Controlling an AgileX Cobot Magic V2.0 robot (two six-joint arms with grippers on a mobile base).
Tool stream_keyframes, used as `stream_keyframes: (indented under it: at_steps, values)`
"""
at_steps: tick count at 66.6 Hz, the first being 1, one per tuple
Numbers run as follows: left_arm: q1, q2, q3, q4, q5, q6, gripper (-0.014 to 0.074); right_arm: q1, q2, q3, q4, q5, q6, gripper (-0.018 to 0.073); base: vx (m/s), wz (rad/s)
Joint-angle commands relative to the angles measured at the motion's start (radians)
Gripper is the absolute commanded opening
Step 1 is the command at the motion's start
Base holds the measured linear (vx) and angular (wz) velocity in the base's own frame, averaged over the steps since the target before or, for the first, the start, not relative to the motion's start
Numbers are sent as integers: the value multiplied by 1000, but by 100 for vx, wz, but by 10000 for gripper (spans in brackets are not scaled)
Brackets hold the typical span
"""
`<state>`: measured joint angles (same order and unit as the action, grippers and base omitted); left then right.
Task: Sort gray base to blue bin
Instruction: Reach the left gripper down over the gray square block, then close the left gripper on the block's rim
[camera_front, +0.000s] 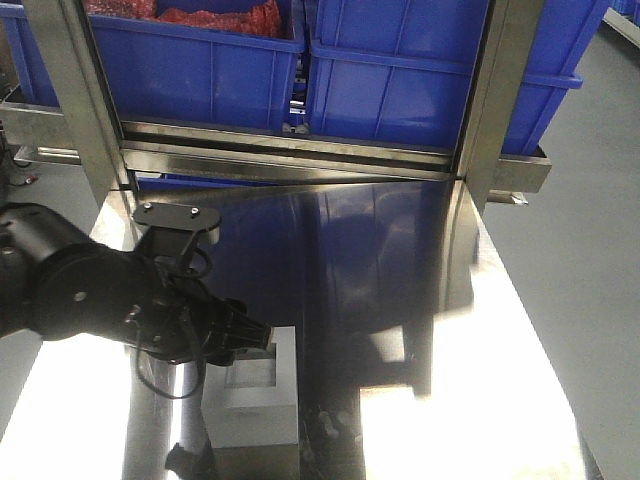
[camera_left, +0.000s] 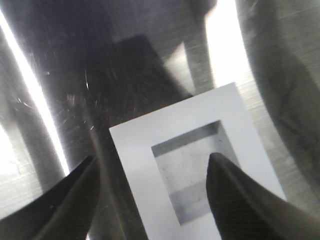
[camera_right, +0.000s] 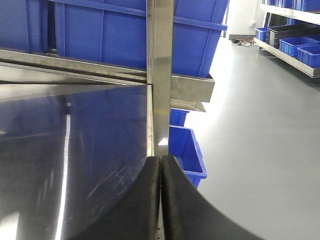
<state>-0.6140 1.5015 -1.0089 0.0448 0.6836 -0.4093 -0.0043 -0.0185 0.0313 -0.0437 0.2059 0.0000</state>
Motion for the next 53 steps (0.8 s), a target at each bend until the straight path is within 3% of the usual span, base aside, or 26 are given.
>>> stream_keyframes:
  at_steps: [1,39,46,53]
  values:
    - [-5,-2,-34,5,-20,-53,431,-1,-9,6,-9,-80,-12,-5,0,0]
    - [-5,93,-34,-9,-2,-78,415,-1,-9,6,-9,-79,-12,-5,0,0]
    - [-5,95,-34,-15,8,-75,347,-1,-9,6,-9,-79,-12,-5,0,0]
    - [-5,95,-34,-20,12,-65,215,-1,-9,6,-9,-79,-12,-5,0,0]
